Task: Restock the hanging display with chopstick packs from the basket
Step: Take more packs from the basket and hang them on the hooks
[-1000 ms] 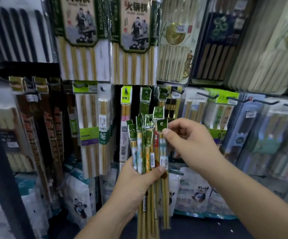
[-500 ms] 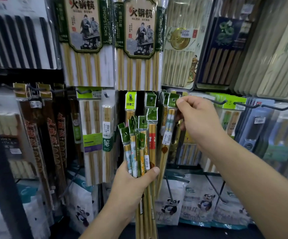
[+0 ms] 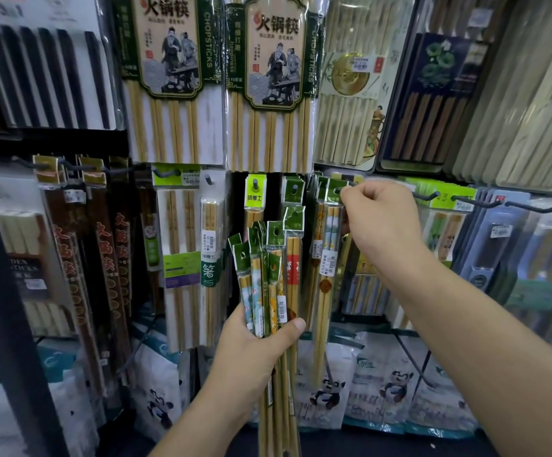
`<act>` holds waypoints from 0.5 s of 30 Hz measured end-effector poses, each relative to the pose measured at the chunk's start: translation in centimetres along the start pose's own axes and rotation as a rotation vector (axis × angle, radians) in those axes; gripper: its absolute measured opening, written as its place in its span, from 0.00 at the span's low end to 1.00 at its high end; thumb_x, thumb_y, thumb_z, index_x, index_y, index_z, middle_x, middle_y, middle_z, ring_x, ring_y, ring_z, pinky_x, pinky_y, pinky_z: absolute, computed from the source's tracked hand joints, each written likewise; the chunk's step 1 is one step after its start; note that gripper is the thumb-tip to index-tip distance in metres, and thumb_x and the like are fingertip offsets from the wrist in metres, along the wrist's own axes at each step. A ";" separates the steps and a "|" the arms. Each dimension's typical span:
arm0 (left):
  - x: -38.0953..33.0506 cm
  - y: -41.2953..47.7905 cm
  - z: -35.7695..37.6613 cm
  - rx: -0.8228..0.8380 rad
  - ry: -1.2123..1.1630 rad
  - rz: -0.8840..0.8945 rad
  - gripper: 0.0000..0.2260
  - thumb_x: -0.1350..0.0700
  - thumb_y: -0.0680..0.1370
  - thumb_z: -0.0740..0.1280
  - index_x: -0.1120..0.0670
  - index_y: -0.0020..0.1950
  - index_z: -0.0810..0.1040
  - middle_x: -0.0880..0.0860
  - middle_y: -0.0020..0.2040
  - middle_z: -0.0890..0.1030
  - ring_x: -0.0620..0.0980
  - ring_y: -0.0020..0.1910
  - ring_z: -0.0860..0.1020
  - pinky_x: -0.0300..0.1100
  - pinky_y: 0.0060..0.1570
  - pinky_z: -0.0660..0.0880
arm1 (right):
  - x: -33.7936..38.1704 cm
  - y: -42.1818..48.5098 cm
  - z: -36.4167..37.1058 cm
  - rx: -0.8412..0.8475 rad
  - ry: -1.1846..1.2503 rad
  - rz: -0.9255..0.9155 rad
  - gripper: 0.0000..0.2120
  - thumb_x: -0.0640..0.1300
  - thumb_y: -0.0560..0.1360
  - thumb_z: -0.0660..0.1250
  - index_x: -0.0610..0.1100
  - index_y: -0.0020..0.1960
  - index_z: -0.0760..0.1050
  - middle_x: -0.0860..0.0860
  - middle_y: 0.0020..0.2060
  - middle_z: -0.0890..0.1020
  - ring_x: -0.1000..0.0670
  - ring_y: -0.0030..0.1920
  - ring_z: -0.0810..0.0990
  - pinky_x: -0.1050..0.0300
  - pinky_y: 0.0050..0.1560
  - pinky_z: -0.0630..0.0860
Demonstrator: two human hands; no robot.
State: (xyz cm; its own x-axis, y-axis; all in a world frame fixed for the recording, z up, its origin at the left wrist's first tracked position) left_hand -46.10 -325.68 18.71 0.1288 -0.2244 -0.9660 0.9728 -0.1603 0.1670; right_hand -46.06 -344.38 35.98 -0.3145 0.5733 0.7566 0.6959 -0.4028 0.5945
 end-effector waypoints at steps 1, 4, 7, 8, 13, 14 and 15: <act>0.0 0.0 0.0 0.001 -0.001 0.004 0.16 0.54 0.72 0.80 0.33 0.47 0.82 0.43 0.49 0.87 0.41 0.48 0.85 0.39 0.49 0.76 | -0.1 0.0 0.0 -0.011 0.005 0.003 0.18 0.42 0.78 0.63 0.36 0.33 0.64 0.44 0.30 0.68 0.48 0.35 0.71 0.72 0.27 0.69; -0.1 0.0 0.0 0.007 -0.002 0.013 0.16 0.54 0.72 0.80 0.33 0.48 0.82 0.43 0.49 0.87 0.40 0.47 0.85 0.38 0.48 0.76 | 0.0 -0.1 0.0 -0.039 0.032 0.007 0.17 0.43 0.76 0.62 0.37 0.32 0.63 0.43 0.28 0.64 0.48 0.32 0.70 0.62 0.32 0.70; -0.1 0.0 -0.1 0.003 0.002 0.020 0.16 0.54 0.72 0.80 0.33 0.48 0.81 0.43 0.49 0.87 0.41 0.47 0.85 0.37 0.48 0.76 | -0.4 -0.3 0.1 -0.072 0.058 0.028 0.17 0.44 0.76 0.63 0.34 0.33 0.66 0.32 0.31 0.70 0.49 0.30 0.65 0.65 0.30 0.67; -0.1 0.0 -0.1 0.001 0.001 0.024 0.16 0.54 0.72 0.80 0.34 0.48 0.82 0.44 0.49 0.87 0.41 0.47 0.85 0.38 0.48 0.76 | -0.6 -0.3 0.3 -0.072 0.069 0.040 0.18 0.44 0.77 0.63 0.34 0.34 0.66 0.33 0.31 0.70 0.49 0.30 0.65 0.69 0.28 0.67; -0.3 -0.1 -0.1 0.006 0.011 0.038 0.15 0.54 0.72 0.80 0.33 0.48 0.81 0.43 0.48 0.87 0.40 0.47 0.85 0.35 0.47 0.76 | -2.1 -0.3 0.9 -0.051 0.032 0.061 0.17 0.47 0.81 0.63 0.35 0.40 0.76 0.35 0.33 0.76 0.48 0.32 0.71 0.60 0.34 0.71; -0.3 -0.1 -0.1 0.005 0.011 0.039 0.15 0.54 0.72 0.80 0.34 0.48 0.82 0.42 0.48 0.87 0.40 0.47 0.85 0.36 0.47 0.76 | -2.2 -0.3 1.0 -0.050 0.016 0.058 0.16 0.48 0.82 0.63 0.37 0.42 0.79 0.36 0.34 0.79 0.49 0.31 0.72 0.58 0.34 0.72; -0.3 -0.1 -0.1 0.002 0.007 0.040 0.15 0.54 0.72 0.80 0.34 0.48 0.82 0.43 0.48 0.87 0.40 0.47 0.85 0.36 0.47 0.76 | -2.3 -0.3 1.1 -0.053 0.011 0.053 0.15 0.48 0.82 0.64 0.40 0.42 0.80 0.39 0.35 0.81 0.51 0.32 0.74 0.57 0.35 0.73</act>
State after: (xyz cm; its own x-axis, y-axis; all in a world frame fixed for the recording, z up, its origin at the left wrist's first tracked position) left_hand -46.18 -325.46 18.96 0.1689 -0.2241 -0.9598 0.9665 -0.1535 0.2059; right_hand -44.85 -344.82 33.81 -0.2852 0.5421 0.7905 0.6770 -0.4699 0.5665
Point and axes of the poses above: each hand's wrist, its own y-axis towards the middle knuckle, its own z-axis out of the palm, x = y × z, the point moved 7 cm from there along y, towards the middle knuckle
